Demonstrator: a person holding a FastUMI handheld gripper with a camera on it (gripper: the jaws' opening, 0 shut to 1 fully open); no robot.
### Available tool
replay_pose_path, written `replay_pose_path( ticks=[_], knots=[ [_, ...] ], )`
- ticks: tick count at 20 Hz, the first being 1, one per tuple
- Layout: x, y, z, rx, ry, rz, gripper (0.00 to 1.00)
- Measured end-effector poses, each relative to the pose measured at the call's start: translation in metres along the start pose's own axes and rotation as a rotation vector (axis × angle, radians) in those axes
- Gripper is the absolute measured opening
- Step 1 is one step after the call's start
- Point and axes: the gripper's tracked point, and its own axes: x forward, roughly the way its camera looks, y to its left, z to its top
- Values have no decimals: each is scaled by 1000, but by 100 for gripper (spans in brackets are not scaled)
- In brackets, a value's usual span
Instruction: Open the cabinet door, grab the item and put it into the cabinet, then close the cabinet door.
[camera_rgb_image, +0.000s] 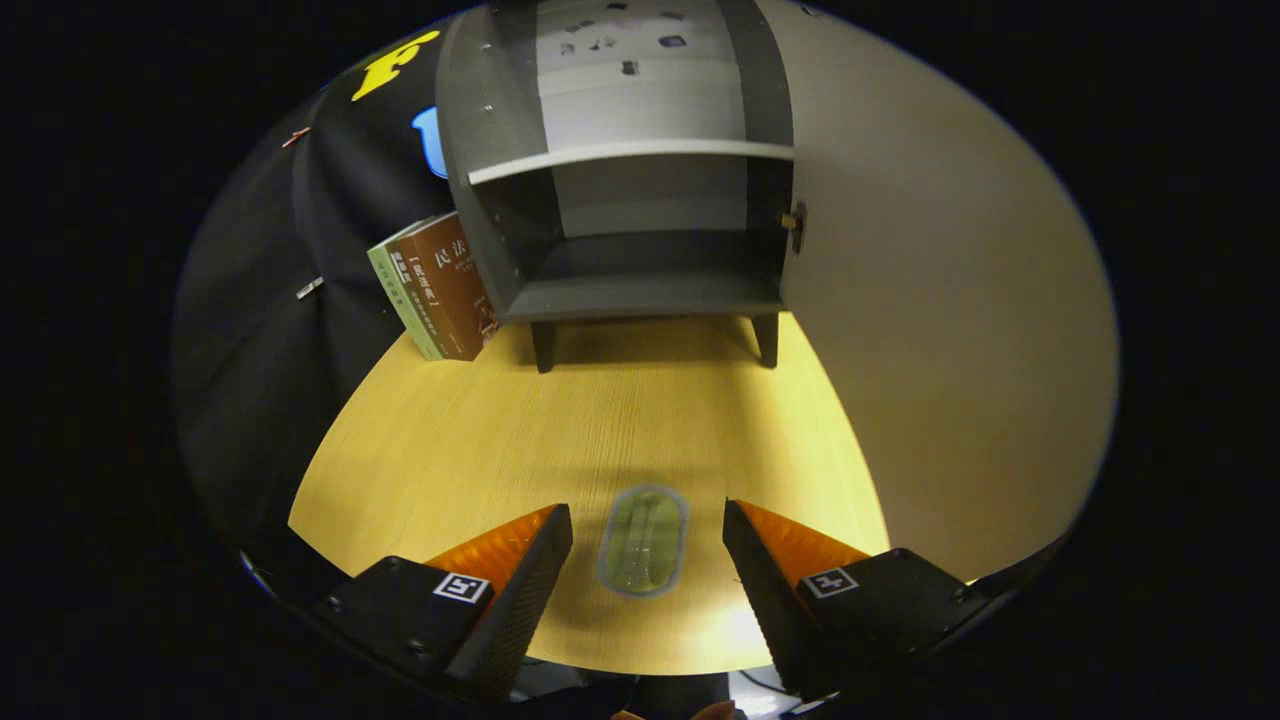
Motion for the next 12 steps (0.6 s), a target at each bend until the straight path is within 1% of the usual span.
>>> replay_pose_path(
  ticks=[3,4,5,6,8,9,11,12],
  knots=[
    [33,2,-14,8,52,-17,97],
    [45,8,-19,6,70,-13,99],
    [52,13,-23,4,93,-12,99],
    [67,11,-31,-5,109,-27,98],
    [84,7,-45,-8,155,-74,89],
    [90,5,-52,-1,173,-88,86],
    [95,5,-62,12,203,-108,76],
    [98,4,-69,-2,216,-117,69]
  ],
)
